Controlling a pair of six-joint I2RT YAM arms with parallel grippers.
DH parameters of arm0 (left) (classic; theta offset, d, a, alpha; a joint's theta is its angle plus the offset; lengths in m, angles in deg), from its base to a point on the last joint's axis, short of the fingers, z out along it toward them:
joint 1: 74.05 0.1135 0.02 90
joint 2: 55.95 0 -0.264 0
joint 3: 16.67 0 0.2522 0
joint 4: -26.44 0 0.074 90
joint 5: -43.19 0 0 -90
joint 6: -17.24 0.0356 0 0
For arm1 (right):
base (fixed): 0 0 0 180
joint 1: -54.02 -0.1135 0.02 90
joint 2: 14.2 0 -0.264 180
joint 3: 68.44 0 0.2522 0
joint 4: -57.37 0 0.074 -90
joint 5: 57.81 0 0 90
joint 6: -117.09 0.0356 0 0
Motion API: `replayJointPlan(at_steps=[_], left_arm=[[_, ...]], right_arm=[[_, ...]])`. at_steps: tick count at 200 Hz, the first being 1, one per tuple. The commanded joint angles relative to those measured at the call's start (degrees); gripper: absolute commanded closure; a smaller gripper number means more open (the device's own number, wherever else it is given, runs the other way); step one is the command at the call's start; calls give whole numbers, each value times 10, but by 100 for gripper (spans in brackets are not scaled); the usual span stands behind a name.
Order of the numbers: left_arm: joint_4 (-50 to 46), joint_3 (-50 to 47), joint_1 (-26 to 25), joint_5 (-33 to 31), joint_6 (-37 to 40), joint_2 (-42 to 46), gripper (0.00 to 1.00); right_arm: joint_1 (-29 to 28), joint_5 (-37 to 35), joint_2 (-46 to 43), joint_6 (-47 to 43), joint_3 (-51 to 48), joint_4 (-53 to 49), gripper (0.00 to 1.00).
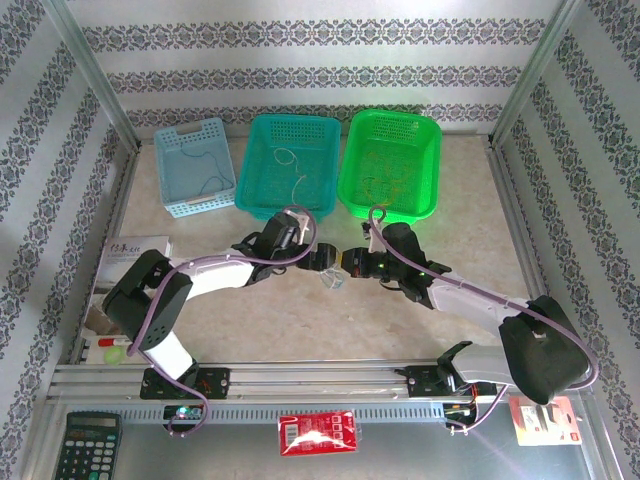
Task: Untangle the cables
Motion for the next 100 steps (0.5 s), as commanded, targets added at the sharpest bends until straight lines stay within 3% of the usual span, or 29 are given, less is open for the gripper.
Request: replayJointPlan(at_steps=[1, 100], left_arm=[[29, 23, -7, -14, -8, -9, 0], [19, 23, 3, -25, 4, -12, 0]], right_arm=[[0, 25, -9, -20, -12, -3, 100], [3, 135, -27, -86, -30, 18, 100]])
